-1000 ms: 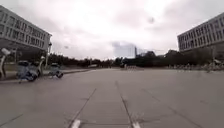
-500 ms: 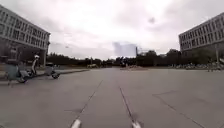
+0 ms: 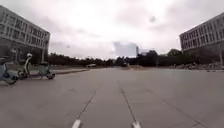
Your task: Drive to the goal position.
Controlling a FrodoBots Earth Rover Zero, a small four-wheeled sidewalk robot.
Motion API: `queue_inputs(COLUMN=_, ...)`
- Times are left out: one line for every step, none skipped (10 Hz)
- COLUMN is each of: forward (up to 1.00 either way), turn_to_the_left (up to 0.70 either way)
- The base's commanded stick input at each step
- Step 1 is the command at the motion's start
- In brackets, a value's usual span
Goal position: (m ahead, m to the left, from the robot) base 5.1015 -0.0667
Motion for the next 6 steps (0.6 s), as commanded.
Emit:
queue_inputs(forward=1.00, turn_to_the_left=0.00)
queue_inputs(forward=1.00, turn_to_the_left=-0.08)
queue_inputs(forward=1.00, turn_to_the_left=-0.16)
queue_inputs(forward=1.00, turn_to_the_left=-0.01)
queue_inputs(forward=1.00, turn_to_the_left=0.00)
queue_inputs(forward=1.00, turn_to_the_left=-0.04)
